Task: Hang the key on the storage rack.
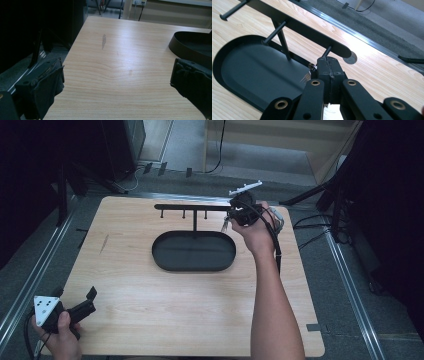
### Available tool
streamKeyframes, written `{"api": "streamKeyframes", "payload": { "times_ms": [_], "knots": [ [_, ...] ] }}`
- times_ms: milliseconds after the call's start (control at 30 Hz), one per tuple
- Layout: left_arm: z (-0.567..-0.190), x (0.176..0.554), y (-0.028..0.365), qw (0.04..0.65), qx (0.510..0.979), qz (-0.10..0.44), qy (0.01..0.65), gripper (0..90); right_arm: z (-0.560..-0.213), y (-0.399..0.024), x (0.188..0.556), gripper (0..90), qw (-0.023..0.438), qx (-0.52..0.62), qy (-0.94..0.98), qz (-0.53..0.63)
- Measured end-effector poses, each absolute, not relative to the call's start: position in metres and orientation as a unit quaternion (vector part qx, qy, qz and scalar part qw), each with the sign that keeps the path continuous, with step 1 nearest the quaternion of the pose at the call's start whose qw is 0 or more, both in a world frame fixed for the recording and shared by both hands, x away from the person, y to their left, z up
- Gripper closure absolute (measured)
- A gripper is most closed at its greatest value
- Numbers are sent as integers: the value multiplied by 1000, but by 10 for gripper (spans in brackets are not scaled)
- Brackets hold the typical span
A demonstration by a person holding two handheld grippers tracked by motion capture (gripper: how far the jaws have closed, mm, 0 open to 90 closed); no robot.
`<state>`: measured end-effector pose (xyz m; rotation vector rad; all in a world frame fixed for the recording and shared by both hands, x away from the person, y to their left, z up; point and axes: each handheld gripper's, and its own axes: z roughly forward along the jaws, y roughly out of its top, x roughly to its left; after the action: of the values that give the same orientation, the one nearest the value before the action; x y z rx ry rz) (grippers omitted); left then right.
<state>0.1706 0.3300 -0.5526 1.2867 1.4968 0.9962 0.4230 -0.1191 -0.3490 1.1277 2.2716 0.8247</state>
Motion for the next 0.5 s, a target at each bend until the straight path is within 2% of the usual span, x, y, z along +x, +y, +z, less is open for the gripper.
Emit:
{"api": "streamKeyframes", "payload": {
  "times_ms": [133,267,300,333,367,400,433,467,500],
  "knots": [
    [-553,171,330,449,520,403,605,0,-352,-123,422,900,235,416,826,299],
    [-553,171,330,448,520,403,605,0,-358,-129,419,863,231,421,824,300],
    [-553,171,329,448,521,404,605,0,-361,-132,418,811,229,426,822,300],
    [-553,171,329,448,521,404,605,0,-361,-132,418,811,229,426,822,300],
    [-553,171,329,447,521,404,605,0,-365,-134,416,744,230,428,820,301],
    [-553,171,329,447,521,404,605,0,-365,-134,416,744,230,428,820,301],
    [-553,171,329,447,521,404,604,0,-368,-136,413,642,235,435,815,303],
    [-553,171,329,447,521,404,604,0,-368,-136,413,642,235,435,815,303],
    [-553,171,329,446,522,404,604,0,-371,-139,411,567,236,444,809,305]
  ]
}}
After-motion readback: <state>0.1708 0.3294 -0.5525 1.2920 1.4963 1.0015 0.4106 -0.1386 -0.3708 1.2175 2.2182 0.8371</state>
